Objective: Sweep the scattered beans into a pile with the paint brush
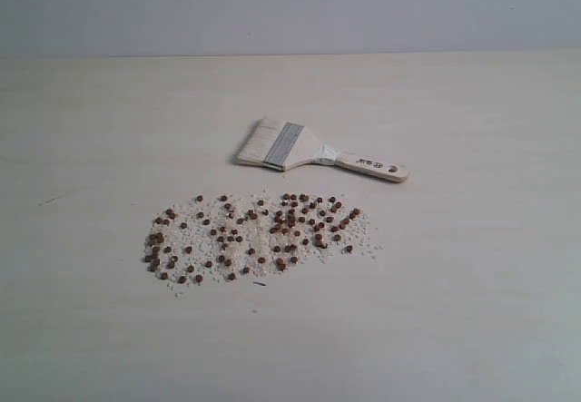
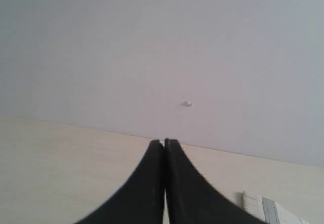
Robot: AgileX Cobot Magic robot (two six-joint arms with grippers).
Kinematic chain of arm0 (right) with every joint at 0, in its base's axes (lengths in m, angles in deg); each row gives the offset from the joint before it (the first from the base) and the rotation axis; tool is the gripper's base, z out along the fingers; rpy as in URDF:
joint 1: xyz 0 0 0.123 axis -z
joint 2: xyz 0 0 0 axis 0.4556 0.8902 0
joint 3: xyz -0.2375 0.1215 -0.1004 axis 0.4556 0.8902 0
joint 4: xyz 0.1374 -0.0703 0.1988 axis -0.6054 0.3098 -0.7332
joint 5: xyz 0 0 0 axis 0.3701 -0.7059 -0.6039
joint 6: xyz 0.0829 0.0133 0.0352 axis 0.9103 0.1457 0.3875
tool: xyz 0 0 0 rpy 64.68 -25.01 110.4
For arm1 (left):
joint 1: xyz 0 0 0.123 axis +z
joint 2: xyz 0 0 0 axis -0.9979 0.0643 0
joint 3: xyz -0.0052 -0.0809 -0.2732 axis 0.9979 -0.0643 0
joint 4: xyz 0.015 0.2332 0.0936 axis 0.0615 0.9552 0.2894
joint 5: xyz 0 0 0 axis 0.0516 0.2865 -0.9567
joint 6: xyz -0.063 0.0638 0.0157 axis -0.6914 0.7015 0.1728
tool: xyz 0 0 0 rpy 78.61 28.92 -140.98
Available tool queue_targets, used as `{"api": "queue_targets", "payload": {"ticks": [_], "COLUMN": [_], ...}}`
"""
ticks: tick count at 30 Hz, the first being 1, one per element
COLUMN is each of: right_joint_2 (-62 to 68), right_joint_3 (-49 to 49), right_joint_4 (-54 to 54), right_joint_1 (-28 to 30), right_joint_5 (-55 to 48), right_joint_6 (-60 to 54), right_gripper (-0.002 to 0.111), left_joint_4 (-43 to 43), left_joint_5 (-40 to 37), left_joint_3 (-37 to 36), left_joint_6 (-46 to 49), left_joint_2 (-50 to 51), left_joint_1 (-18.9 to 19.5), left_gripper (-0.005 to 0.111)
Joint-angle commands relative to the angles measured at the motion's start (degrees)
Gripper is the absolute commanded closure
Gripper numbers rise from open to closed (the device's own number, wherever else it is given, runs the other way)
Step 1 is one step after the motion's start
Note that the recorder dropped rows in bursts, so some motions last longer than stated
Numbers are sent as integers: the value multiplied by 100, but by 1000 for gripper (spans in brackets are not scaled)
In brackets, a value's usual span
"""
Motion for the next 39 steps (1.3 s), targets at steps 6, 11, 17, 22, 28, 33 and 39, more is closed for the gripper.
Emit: {"api": "queue_targets", "payload": {"ticks": [6,11,17,22,28,33,39], "right_joint_2": [-28,-28,-28,-28,65,1102,2138], "right_joint_3": [27,27,27,27,27,-798,-851], "right_joint_4": [33,-9,4,25,51,670,706], "right_joint_1": [38,38,38,38,27,27,27], "right_joint_5": [699,303,993,1223,2305,965,624], "right_joint_6": [-36,646,1407,2127,2822,2170,2170], "right_gripper": [108,108,108,108,108,108,108], "left_joint_4": [3,3,3,3,3,3,3], "left_joint_5": [-19,-19,-19,-19,-19,-19,-19], "left_joint_3": [-12,-12,-12,-12,-12,-12,-12], "left_joint_6": [-4,-4,-4,-4,-4,-4,-4], "left_joint_2": [-3,-3,-3,-3,-3,-3,-3], "left_joint_1": [-28,-28,-28,-28,-28,-28,-28], "left_gripper": [107,107,107,107,107,107,107]}}
